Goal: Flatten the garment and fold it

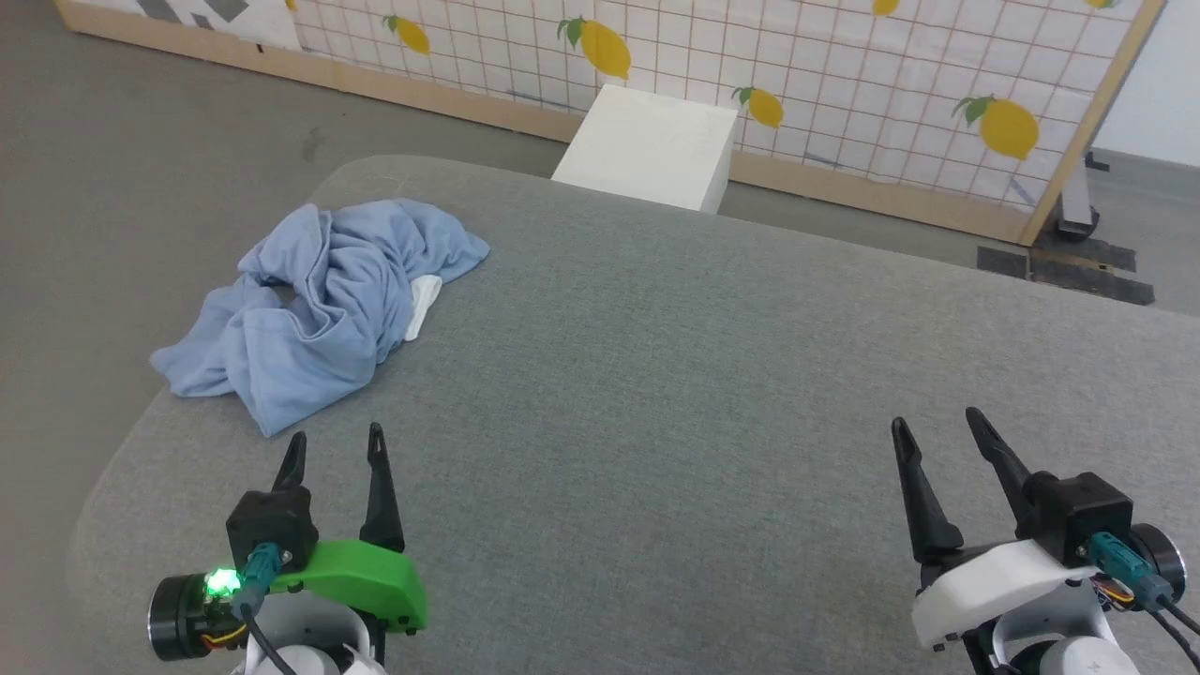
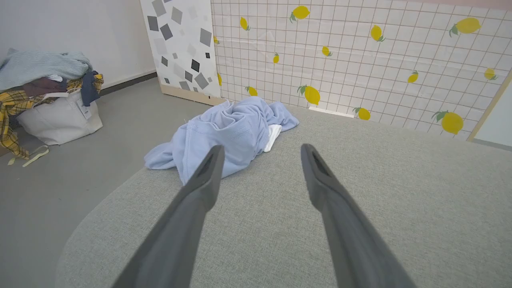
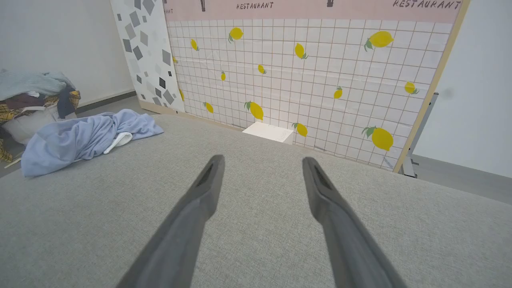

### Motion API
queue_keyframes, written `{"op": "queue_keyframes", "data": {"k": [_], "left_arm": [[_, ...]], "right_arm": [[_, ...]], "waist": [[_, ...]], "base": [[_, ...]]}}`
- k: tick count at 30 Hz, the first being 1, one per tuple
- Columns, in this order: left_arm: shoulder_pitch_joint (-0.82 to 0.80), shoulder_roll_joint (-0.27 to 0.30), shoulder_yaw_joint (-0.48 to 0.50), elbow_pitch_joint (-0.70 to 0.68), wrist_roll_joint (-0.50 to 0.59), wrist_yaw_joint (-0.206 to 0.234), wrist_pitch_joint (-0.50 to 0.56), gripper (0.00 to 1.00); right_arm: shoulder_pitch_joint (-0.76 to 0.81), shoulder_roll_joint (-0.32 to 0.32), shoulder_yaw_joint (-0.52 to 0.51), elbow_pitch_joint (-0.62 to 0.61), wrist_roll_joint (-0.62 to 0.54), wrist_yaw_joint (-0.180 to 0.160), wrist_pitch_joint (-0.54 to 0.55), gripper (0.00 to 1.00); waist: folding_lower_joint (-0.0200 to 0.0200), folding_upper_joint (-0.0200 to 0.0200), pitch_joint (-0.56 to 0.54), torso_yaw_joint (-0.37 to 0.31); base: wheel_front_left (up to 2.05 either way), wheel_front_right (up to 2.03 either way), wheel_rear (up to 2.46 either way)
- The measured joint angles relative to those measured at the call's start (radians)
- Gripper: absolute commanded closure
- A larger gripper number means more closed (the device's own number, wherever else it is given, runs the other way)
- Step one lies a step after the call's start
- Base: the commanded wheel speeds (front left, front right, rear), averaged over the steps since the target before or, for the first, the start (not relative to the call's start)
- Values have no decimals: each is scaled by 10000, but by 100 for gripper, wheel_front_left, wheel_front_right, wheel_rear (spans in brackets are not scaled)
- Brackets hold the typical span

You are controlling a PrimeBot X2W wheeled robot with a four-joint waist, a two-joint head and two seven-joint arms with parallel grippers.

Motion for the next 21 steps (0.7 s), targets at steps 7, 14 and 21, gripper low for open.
{"op": "queue_keyframes", "data": {"k": [7, 14, 21], "left_arm": [[9, 75, 13, -6, -123, 222, -138, 0], [81, 213, 29, -13, -405, 431, -290, 0], [97, 268, 29, -75, -556, 686, -410, 0]], "right_arm": [[-13, 0, 2, -12, 13, 0, -13, 0], [-17, 0, 40, -10, 105, 0, -127, 0], [-110, 2, 48, 31, 238, 0, -230, 0]], "waist": [[0, 0, 49, 306], [0, 0, 43, 644], [0, 0, 34, 1018]], "base": [[0, 0, 0], [0, 0, 0], [0, 0, 0]]}}
